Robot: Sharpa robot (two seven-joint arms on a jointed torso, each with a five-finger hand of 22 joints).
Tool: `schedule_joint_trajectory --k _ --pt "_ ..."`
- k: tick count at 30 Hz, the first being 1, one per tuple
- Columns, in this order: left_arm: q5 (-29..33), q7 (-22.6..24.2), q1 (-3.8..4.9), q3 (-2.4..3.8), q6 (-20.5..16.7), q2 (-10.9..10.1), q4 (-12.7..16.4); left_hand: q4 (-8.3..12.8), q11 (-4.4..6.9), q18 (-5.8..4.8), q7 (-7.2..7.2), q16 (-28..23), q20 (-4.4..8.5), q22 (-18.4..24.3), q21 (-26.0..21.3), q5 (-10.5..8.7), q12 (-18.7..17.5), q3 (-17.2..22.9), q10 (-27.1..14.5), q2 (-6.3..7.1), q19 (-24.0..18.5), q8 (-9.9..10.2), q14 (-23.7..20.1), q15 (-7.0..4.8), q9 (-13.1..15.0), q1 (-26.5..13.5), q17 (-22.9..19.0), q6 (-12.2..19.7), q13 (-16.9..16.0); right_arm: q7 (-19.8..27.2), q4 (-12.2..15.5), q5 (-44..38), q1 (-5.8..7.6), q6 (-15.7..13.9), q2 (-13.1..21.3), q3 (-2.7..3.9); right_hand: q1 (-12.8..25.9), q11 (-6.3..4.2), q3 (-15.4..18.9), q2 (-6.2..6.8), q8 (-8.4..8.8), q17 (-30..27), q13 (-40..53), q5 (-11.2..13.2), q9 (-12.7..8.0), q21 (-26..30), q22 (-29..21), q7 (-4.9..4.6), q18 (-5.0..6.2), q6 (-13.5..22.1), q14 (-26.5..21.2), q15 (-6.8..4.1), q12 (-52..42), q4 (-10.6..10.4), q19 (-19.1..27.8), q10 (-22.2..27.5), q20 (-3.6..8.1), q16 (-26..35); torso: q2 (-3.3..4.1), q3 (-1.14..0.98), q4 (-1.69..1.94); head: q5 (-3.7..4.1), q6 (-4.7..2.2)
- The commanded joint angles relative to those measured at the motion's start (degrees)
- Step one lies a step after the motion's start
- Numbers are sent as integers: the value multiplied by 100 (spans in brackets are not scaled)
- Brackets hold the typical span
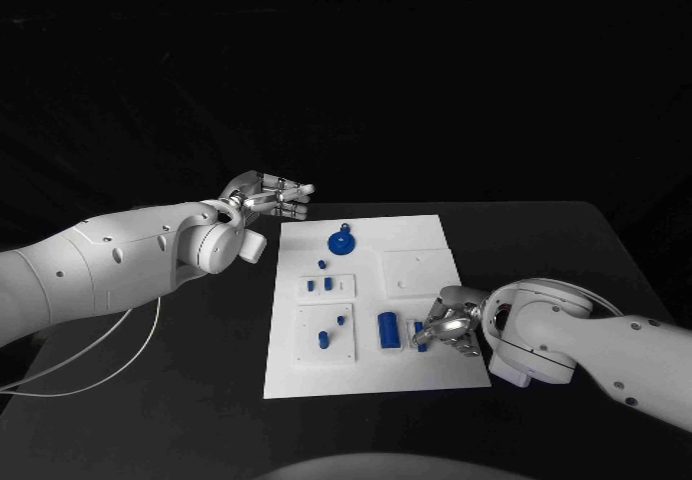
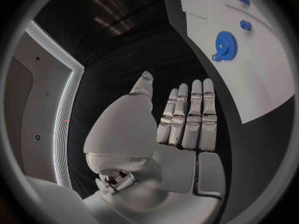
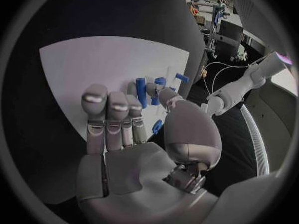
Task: Assemble the parts on the task board
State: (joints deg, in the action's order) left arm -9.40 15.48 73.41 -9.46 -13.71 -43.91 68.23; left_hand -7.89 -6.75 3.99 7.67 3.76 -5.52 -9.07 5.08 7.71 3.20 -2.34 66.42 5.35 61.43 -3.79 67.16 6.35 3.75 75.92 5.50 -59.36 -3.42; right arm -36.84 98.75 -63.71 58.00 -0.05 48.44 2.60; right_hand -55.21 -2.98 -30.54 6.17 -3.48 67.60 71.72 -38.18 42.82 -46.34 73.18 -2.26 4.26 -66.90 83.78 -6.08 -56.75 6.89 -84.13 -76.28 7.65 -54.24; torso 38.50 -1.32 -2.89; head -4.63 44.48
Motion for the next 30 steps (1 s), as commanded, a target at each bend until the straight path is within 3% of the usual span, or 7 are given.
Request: schedule_joint_trajectory --k 1,11,15,19,24,27,30 --pt "-8 27 1 3 82 9 12 -22 -17 -101 12 -19 0 -4 31 26 18 -8 -17 -19 -23 16 33 11 0 -51 7 11 -4 3 -3 -14 -5 -5 -24 0 -148 -24 -804 -130 -24 -6 -4 -43 0 36 8 7 62 -24 -16 -35 19 834 -295 -29 0 36 0 2 -1 -5 5" --pt "-10 24 1 3 90 9 11 -22 -17 -101 12 -19 0 -4 31 26 18 -8 -17 -19 -23 16 33 11 0 -51 7 11 -4 -1 -67 -152 -5 38 -88 0 -175 -23 -678 -120 -23 -5 -15 -13 -14 46 15 11 58 -20 -13 -31 35 803 -296 -20 -3 40 -2 3 -1 -11 6" --pt "-10 21 1 3 93 8 11 -22 -17 -101 12 -19 0 -4 31 26 18 -8 -17 -19 -23 16 33 11 0 -51 7 11 -4 -2 -105 -190 -5 45 -101 0 -241 -22 -415 -157 -26 -6 -25 246 15 54 10 29 52 -23 -3 -29 41 765 -299 -29 -10 37 -2 3 -1 -11 6" --pt "-10 17 1 3 98 8 11 -22 -17 -101 12 -19 0 -4 31 26 18 -8 -17 -19 -23 16 33 11 0 -51 7 11 -4 1 -136 -206 -5 48 -117 0 -310 -28 -143 -193 -26 -8 -26 650 58 70 -4 54 49 -6 6 -20 32 732 -301 -44 -16 31 -1 3 -2 -16 6" --pt "-10 11 1 3 102 8 12 -26 -21 -100 14 -20 -2 -2 30 14 17 -15 -27 -17 -26 16 28 13 1 -59 7 16 -4 7 -168 -212 -5 34 -135 0 -438 -38 188 -260 -20 -18 -24 1477 74 83 -25 126 42 9 12 -18 16 648 -303 -54 -19 34 -1 0 -3 -27 11" --pt "-11 7 1 3 104 8 12 -26 -21 -100 14 -20 -2 -2 30 14 17 -15 -27 -17 -26 16 28 13 1 -59 7 16 -4 9 -175 -214 -5 22 -143 0 -488 -47 281 -271 -15 -19 -13 1958 -37 84 -38 162 35 -4 17 -24 -11 558 -304 -56 -14 27 -1 1 -2 -27 14" --pt "-12 3 1 3 105 11 11 -26 -21 -100 14 -20 -2 -2 30 14 17 -15 -27 -17 -26 16 28 13 1 -59 7 16 -4 10 -181 -213 -5 9 -147 0 -501 -49 300 -258 -14 -21 -11 2177 -148 82 -45 172 31 -20 18 -25 -20 479 -304 -56 -11 27 -1 2 -1 -26 11"
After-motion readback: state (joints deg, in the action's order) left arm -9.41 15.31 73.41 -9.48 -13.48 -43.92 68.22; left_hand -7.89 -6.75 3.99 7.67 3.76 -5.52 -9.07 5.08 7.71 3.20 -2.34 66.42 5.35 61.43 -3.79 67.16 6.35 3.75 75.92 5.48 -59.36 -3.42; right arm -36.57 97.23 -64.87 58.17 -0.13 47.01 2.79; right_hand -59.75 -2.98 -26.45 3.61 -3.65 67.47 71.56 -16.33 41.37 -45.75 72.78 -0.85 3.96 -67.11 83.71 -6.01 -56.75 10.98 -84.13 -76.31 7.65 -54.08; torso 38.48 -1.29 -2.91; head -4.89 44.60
